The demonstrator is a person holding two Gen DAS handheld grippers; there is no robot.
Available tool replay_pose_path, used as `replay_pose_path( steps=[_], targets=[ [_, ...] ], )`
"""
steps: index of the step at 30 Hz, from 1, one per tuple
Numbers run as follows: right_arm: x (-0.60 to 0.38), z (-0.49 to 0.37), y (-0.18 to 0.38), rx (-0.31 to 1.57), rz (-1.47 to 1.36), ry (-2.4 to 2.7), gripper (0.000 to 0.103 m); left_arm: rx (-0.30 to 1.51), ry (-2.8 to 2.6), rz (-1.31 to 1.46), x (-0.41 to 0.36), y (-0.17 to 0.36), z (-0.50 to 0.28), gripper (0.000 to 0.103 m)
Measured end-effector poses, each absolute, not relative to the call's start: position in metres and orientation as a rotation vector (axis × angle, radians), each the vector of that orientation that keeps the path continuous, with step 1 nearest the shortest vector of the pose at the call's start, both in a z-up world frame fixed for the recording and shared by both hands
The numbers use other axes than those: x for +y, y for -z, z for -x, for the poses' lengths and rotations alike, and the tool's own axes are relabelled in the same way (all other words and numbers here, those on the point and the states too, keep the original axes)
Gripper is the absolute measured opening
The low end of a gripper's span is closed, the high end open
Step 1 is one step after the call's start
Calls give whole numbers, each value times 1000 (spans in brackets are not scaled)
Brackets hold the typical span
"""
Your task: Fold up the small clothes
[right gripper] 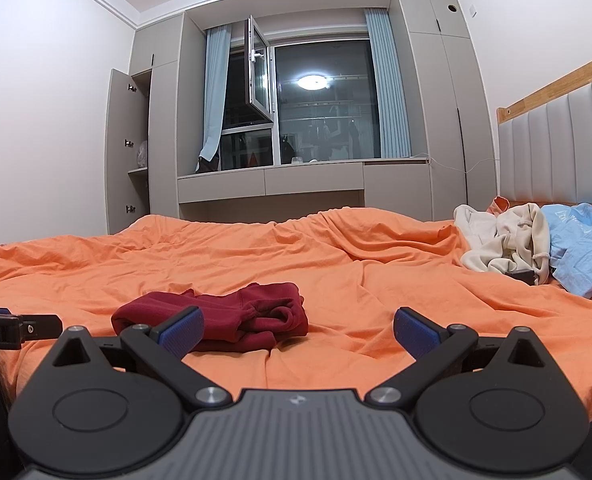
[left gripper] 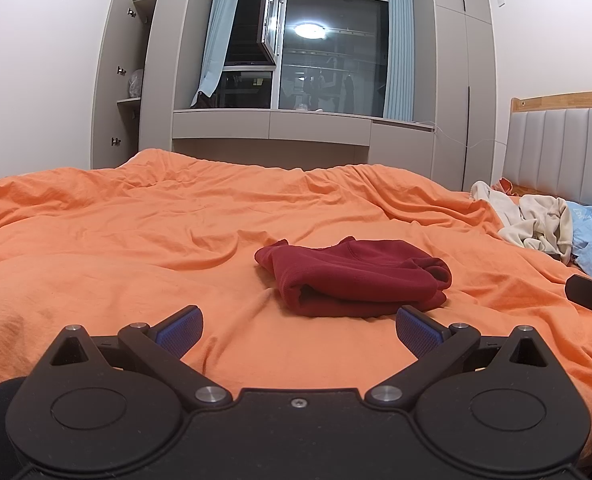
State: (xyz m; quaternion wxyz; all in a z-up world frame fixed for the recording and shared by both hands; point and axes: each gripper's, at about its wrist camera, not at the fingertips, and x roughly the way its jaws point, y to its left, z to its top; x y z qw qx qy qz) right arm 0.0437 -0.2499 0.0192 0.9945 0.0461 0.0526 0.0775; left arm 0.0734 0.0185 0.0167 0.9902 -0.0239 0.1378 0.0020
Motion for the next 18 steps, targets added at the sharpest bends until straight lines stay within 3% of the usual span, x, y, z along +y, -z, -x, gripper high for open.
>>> replay_pose_path(
  steps=[18],
  targets=[
    [-250,-44,-18,108,-91,-155,103,277,-5,47,18,-17,-73,102]
  ],
)
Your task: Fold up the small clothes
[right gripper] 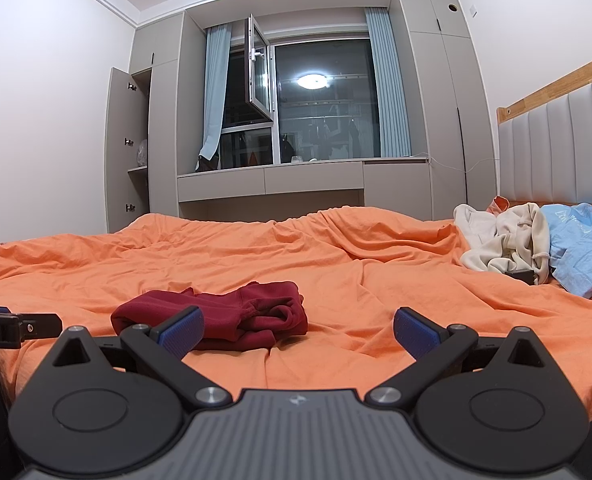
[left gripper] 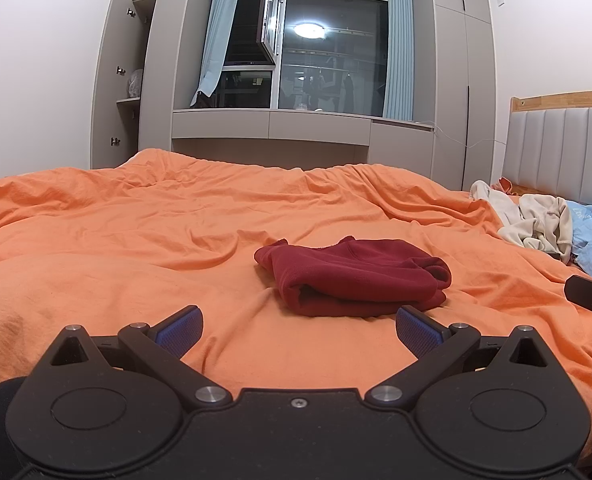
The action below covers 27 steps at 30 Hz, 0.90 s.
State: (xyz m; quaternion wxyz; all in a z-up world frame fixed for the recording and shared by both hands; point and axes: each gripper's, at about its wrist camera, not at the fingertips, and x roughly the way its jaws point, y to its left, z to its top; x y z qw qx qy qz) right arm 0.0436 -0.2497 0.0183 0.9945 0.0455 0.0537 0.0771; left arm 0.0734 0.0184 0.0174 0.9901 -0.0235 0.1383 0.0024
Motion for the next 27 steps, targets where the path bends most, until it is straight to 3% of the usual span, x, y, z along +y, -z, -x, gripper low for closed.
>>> replay_pose_path(
  steps=[27],
  targets=[
    [-254,-46,-11,129,-86,-153,103,329,-120,13,14,-10,-81,103]
  ],
)
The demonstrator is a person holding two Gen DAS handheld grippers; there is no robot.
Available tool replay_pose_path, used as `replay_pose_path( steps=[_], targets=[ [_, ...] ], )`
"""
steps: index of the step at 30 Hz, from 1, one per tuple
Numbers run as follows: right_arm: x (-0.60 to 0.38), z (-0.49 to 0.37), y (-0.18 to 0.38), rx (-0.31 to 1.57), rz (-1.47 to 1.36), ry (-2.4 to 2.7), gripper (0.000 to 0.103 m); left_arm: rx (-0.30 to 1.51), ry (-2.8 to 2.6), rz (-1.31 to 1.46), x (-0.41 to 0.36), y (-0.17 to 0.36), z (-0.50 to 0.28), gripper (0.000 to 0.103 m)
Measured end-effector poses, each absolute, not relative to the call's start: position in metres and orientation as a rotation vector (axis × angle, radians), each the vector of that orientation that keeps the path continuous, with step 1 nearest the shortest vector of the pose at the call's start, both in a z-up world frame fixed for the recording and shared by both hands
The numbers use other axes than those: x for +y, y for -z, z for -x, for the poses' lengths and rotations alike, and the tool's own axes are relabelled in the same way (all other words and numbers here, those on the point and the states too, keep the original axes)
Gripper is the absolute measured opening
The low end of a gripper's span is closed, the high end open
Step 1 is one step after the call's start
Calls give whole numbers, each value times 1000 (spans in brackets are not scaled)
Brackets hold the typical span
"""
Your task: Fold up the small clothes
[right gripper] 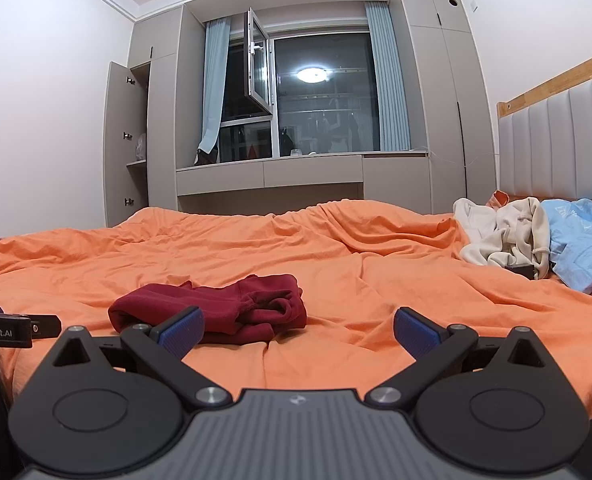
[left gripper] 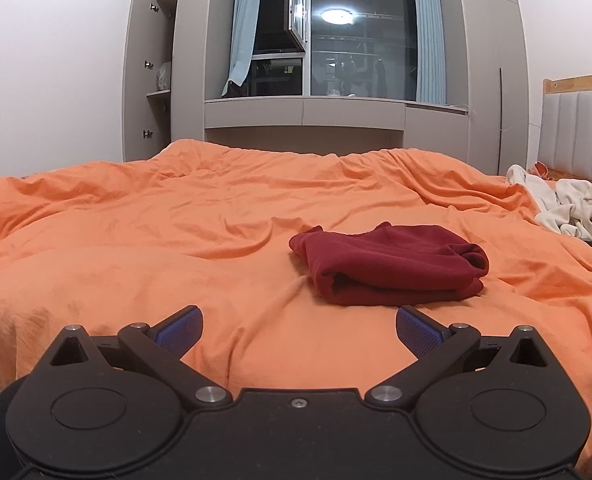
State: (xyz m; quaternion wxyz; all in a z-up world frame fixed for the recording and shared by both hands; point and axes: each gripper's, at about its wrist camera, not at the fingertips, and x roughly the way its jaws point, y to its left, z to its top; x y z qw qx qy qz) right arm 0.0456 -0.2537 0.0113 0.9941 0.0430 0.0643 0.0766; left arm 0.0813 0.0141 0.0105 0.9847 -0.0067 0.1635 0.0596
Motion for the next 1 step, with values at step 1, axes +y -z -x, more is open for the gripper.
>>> replay_pose_path(
  steps=[1],
  targets=[
    [-254,-46,-11,129,-86,-153,103,329,-117,11,14,-10,-82,103]
  ],
)
